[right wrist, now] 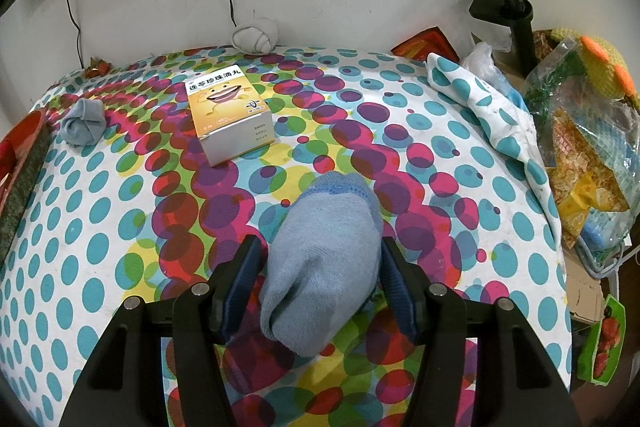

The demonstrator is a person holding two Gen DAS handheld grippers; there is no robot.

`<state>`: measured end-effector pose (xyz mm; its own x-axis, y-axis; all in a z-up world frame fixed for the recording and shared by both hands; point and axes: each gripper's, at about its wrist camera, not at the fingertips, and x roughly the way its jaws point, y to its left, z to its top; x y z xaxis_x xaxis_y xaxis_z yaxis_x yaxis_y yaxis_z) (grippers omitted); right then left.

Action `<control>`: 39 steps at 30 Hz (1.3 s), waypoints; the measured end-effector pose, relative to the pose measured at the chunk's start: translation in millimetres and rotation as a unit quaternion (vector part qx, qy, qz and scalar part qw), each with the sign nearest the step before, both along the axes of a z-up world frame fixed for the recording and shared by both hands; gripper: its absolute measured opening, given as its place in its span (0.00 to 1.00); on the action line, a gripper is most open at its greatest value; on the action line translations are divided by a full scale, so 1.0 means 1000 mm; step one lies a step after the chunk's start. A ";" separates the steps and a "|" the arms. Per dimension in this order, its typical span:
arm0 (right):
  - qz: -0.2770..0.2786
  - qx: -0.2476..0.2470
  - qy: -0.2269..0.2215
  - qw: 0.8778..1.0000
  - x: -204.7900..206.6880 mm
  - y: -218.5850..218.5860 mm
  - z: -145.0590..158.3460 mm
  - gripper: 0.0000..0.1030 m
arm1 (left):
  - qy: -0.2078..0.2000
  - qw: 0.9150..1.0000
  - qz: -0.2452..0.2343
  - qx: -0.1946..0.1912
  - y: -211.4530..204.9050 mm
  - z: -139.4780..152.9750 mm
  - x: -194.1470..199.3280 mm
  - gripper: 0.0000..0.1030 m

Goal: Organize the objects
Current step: 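Lower the orange toy onto the red tray and open the left gripper, then carry the light blue sock toward the red tray with the right gripper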

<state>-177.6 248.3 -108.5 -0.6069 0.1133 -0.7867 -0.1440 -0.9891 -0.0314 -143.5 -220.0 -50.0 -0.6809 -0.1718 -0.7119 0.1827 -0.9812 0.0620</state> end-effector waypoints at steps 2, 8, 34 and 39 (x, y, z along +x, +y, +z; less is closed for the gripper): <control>0.000 0.002 0.000 1.000 -0.001 -0.004 0.000 0.55 | 0.007 1.000 -0.004 -0.007 0.005 -0.001 0.010 0.52; -0.001 0.013 0.000 1.000 0.007 0.008 0.002 0.55 | 0.029 1.000 -0.009 0.006 0.011 -0.001 0.033 0.52; -0.024 0.077 -0.013 0.997 0.002 -0.021 0.010 0.36 | 0.055 0.997 -0.036 -0.036 0.031 -0.021 0.056 0.52; -0.022 0.066 -0.003 0.998 0.005 -0.023 0.020 0.36 | 0.044 0.998 -0.035 -0.037 0.032 -0.025 0.054 0.52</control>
